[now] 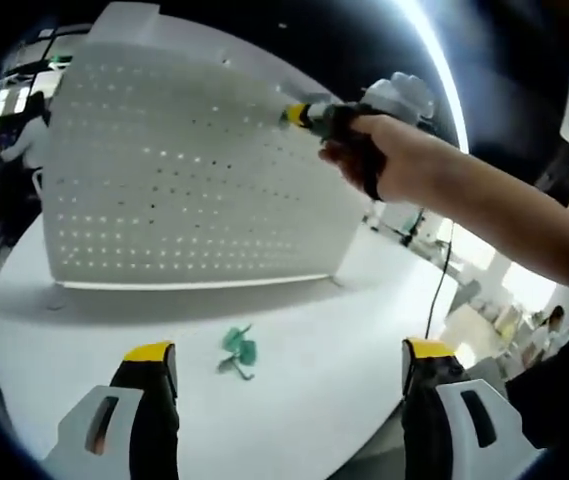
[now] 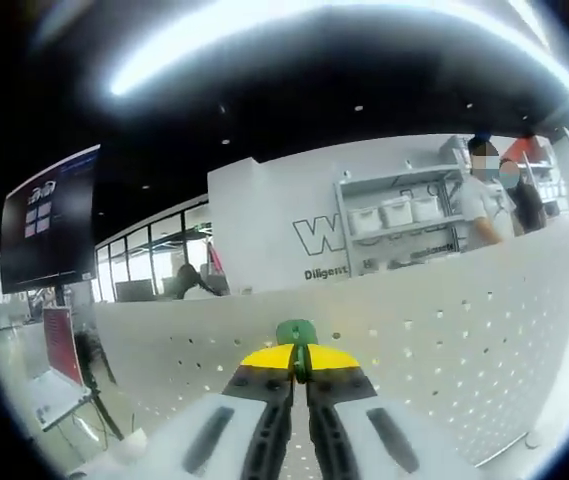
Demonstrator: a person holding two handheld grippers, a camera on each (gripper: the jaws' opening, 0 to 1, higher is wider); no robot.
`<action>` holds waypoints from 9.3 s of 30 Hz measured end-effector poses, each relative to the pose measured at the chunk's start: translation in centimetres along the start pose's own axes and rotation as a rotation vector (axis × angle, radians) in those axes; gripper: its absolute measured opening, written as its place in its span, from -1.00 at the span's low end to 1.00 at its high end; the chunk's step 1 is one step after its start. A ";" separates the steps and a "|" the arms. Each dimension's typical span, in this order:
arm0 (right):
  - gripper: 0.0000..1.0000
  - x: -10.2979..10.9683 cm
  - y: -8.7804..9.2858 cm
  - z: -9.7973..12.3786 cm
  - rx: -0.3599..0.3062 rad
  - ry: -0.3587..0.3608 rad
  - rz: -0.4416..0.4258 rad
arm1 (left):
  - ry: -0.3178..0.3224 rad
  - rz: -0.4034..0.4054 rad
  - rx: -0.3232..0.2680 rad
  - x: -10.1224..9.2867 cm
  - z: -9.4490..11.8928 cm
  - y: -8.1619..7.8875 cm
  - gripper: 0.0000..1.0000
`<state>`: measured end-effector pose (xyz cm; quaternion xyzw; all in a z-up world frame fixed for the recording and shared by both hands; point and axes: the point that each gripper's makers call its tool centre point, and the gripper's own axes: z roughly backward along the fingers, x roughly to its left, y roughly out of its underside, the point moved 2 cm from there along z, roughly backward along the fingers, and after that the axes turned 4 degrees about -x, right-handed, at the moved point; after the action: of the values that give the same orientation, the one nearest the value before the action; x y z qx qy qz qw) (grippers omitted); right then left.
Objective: Insert the hook assembly into the mounting plate slot until the hook locks in place.
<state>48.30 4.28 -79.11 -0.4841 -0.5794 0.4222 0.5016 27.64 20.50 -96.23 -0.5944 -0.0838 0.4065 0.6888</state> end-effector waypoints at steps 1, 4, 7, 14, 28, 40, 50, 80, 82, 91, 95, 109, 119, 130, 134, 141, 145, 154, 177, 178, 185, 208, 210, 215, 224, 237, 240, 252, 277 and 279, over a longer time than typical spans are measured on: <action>-0.99 -0.1 0.0 -0.2 -0.001 0.005 0.004 | -0.003 0.002 -0.003 0.2 0.0 0.0 0.88; -0.99 -0.1 0.3 -0.6 0.003 0.015 0.001 | -0.009 0.008 -0.003 0.5 0.1 0.1 0.88; -0.99 -0.1 0.8 -0.8 0.011 0.026 0.007 | -0.013 0.016 0.002 0.7 0.2 0.3 0.87; -0.99 -0.3 1.1 -0.8 0.003 0.055 0.018 | -0.023 0.026 0.004 1.2 0.5 0.4 0.86; -0.98 -0.4 1.9 -1.1 0.011 0.081 0.085 | -0.037 0.051 0.012 1.9 0.8 0.8 0.84; -0.80 -0.3 0.5 -0.2 -0.009 0.059 0.083 | -0.029 0.044 0.032 1.5 0.8 1.1 0.84; -0.67 -2.0 -1.4 2.7 -0.027 0.018 0.086 | -0.038 0.038 0.063 1.4 1.0 1.6 0.81; -0.62 -9.3 11.2 17.7 0.380 -0.096 0.190 | -0.060 0.052 0.190 1.0 1.7 4.9 0.84; -0.61 -9.3 11.8 18.5 0.400 -0.106 0.192 | -0.064 0.048 0.201 1.0 1.8 5.2 0.85; -0.56 -8.6 15.2 22.7 0.514 -0.166 0.162 | -0.078 0.021 0.234 1.3 2.1 6.1 0.85; -0.55 -8.4 16.2 24.3 0.561 -0.187 0.139 | -0.083 0.025 0.246 1.5 2.4 6.2 0.80; -0.54 -7.3 16.9 29.9 0.650 -0.258 0.131 | -0.088 -0.048 0.338 3.1 2.3 7.7 0.77; -0.55 -6.7 17.0 29.7 0.658 -0.260 0.114 | -0.044 -0.060 0.393 3.8 -1.2 8.9 0.73; -0.55 -7.3 17.3 29.7 0.676 -0.235 0.093 | -0.002 -0.092 0.394 4.6 -5.6 7.9 0.62; -0.55 -7.4 17.4 29.8 0.683 -0.229 0.089 | 0.022 -0.094 0.391 4.5 -7.0 7.9 0.49; -0.55 -7.6 17.7 29.9 0.697 -0.221 0.080 | 0.053 -0.119 0.364 4.4 -9.4 7.9 0.31; -0.55 -7.6 17.8 30.0 0.699 -0.222 0.085 | 0.051 -0.107 0.396 5.0 -10.4 8.8 0.26; -0.57 -8.1 17.8 30.0 0.701 -0.198 0.063 | 0.043 -0.110 0.382 5.9 -11.8 8.7 -0.02; -0.63 -10.1 16.9 29.7 0.667 -0.098 0.028 | 0.031 -0.301 0.500 6.7 -12.3 9.6 -0.86; -0.63 -10.1 17.0 29.7 0.668 -0.097 0.029 | 0.031 -0.307 0.503 6.7 -12.3 9.6 -0.86; -0.63 -10.0 16.9 29.6 0.664 -0.094 0.020 | 0.015 -0.333 0.510 7.2 -12.5 9.7 -0.88; -0.64 -10.1 17.0 29.5 0.667 -0.091 0.009 | 0.014 -0.316 0.529 6.8 -11.8 9.6 -0.93; -0.64 -10.1 17.1 29.5 0.669 -0.092 0.008 | 0.013 -0.312 0.530 6.8 -11.6 9.7 -0.94; -0.64 -10.0 17.1 29.5 0.670 -0.094 0.011 | 0.016 -0.268 0.525 6.4 -11.4 9.6 -0.94; -0.64 -9.9 16.9 29.6 0.666 -0.097 0.003 | 0.005 -0.207 0.505 6.3 -10.8 8.6 -0.94; -0.64 -9.8 16.4 29.4 0.648 -0.105 -0.053 | 0.014 -0.165 0.458 4.2 -8.8 6.4 -0.94; -0.64 -9.8 15.9 29.0 0.633 -0.100 -0.092 | 0.012 -0.175 0.441 3.7 -8.4 5.5 -0.94; -0.63 -7.1 13.5 27.4 0.560 -0.144 -0.204 | 0.003 -0.102 0.364 0.6 -6.8 2.5 -0.94; -0.64 0.9 12.0 24.3 0.488 -0.228 -0.703 | -0.028 0.067 0.132 -4.1 -5.2 -1.0 -0.94; -0.64 1.3 11.9 24.1 0.482 -0.231 -0.723 | -0.010 0.101 0.114 -4.6 -5.3 -1.2 -0.94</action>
<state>26.08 7.50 -93.84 -0.0696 -0.6486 0.3941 0.6475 28.38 13.54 -94.95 -0.5557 -0.0338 0.4478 0.6996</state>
